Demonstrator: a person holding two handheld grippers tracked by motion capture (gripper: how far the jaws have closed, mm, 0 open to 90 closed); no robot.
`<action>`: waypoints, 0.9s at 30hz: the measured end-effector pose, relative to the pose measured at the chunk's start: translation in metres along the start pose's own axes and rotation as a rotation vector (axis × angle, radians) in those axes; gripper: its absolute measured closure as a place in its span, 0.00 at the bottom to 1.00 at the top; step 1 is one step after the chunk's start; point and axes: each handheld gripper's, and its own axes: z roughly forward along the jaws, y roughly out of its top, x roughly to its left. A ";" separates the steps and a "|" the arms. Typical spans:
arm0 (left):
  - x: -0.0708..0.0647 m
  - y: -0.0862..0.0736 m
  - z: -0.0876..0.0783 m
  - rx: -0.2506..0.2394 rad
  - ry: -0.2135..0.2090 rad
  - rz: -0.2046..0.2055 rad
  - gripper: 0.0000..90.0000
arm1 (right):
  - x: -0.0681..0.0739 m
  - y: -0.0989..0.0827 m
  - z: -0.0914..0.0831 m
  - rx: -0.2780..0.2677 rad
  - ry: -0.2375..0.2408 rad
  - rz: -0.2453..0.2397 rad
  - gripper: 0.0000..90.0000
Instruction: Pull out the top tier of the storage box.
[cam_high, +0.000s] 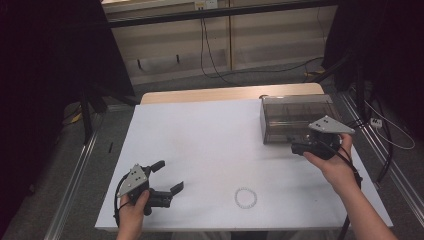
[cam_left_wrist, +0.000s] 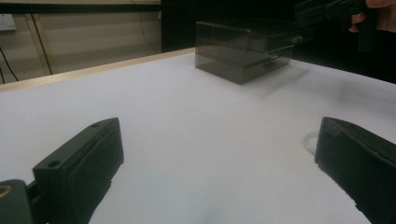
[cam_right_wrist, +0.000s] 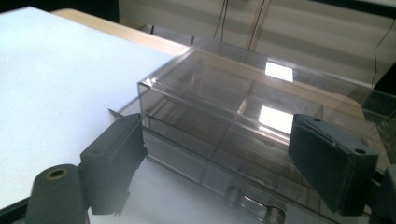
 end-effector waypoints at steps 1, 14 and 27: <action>0.000 0.000 0.000 0.000 -0.001 -0.001 0.02 | -0.002 0.000 0.001 0.008 0.002 0.005 0.21; 0.001 -0.002 0.002 0.006 -0.004 -0.005 0.02 | -0.011 -0.003 0.019 0.102 0.097 -0.011 0.47; 0.001 -0.002 0.001 0.007 0.000 -0.005 0.02 | -0.014 -0.006 0.025 0.137 0.165 -0.015 0.48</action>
